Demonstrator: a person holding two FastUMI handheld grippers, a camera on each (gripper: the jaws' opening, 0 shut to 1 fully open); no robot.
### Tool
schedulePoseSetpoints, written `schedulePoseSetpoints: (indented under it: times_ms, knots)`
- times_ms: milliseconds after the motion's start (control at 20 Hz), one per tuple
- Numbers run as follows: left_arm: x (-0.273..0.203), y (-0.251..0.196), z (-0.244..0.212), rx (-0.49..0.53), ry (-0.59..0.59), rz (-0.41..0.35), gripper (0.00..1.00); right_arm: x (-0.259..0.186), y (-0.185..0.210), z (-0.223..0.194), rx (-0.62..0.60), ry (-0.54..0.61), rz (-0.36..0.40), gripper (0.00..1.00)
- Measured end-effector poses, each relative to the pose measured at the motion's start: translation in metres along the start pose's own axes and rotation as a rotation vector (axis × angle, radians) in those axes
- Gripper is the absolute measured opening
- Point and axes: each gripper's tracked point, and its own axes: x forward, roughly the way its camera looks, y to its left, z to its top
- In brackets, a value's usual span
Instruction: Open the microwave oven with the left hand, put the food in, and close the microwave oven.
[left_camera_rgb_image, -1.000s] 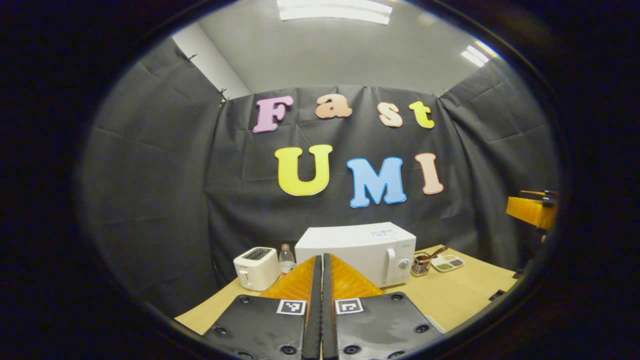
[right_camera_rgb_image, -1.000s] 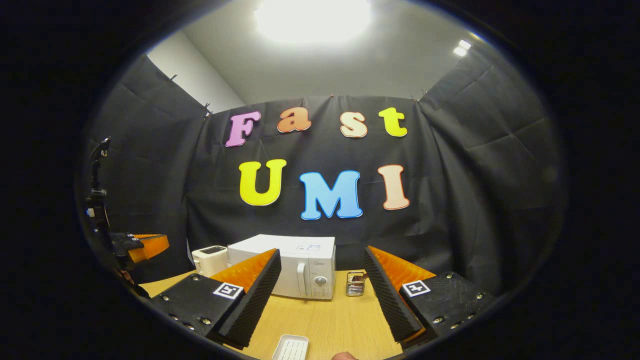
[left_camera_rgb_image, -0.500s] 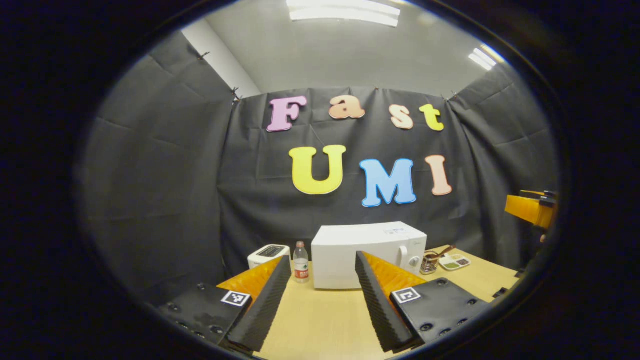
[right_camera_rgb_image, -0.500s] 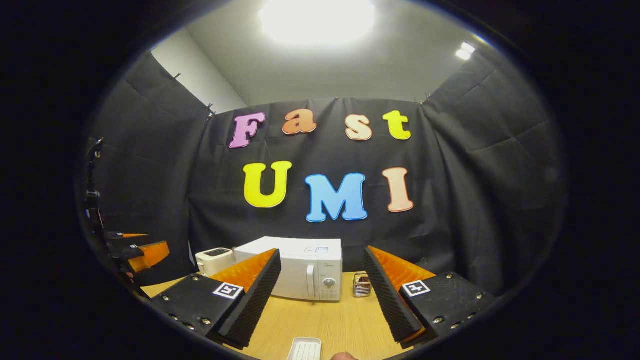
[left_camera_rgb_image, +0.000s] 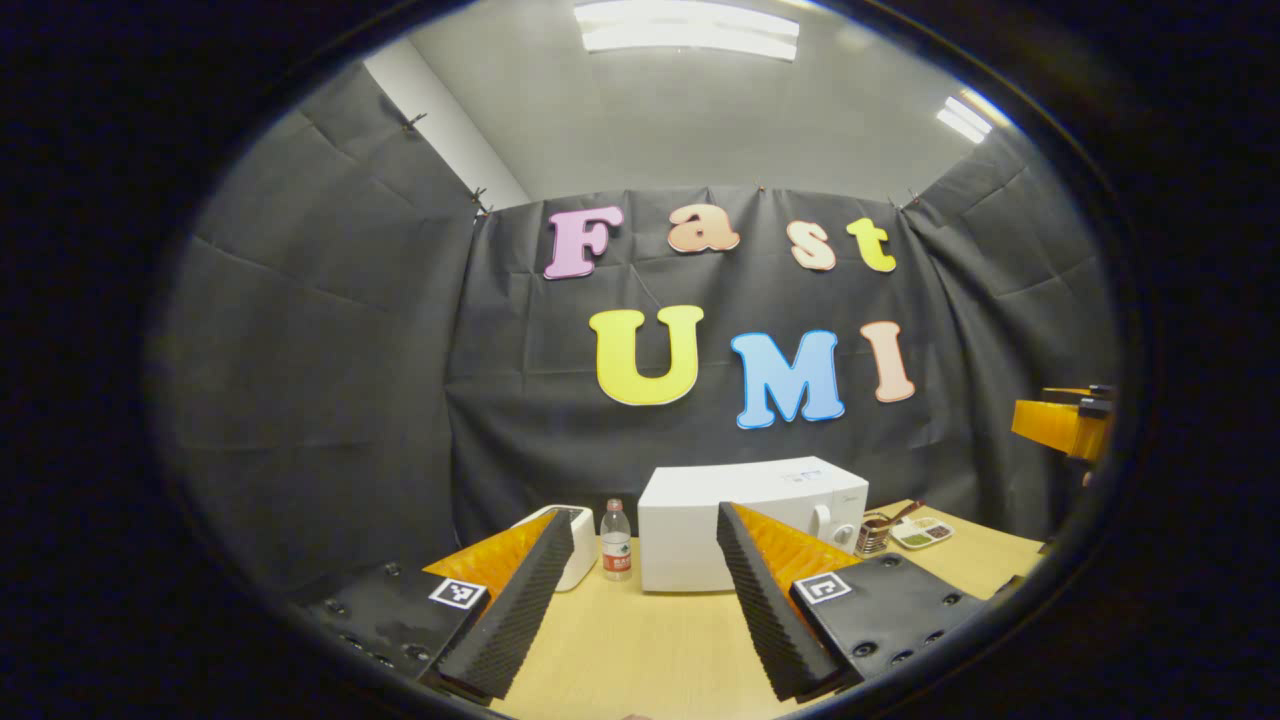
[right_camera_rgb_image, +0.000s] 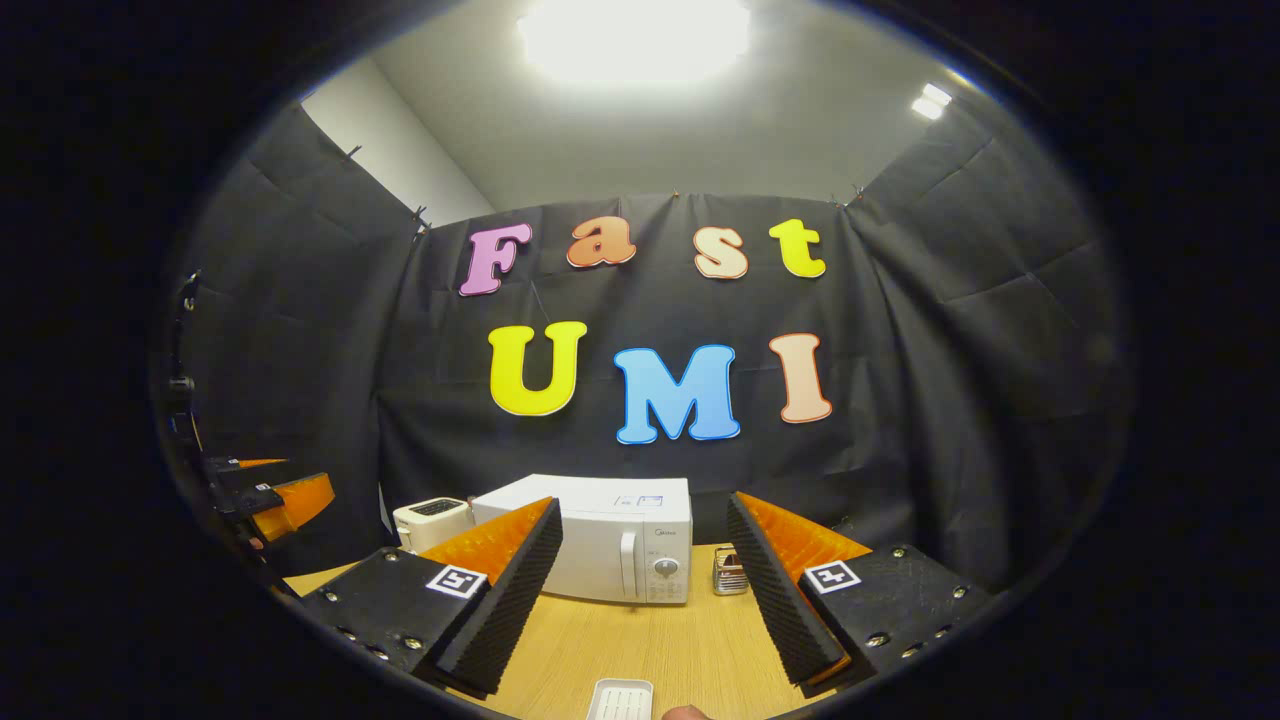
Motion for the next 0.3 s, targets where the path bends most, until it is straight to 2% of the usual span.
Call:
schedulePoseSetpoints:
  times_ms: [300]
  knots:
    - [0.0023,0.0087,0.0036,0.014,-0.009,0.006,0.96,0.0059,0.0009,0.0008,-0.025,0.005,-0.004,1.00]
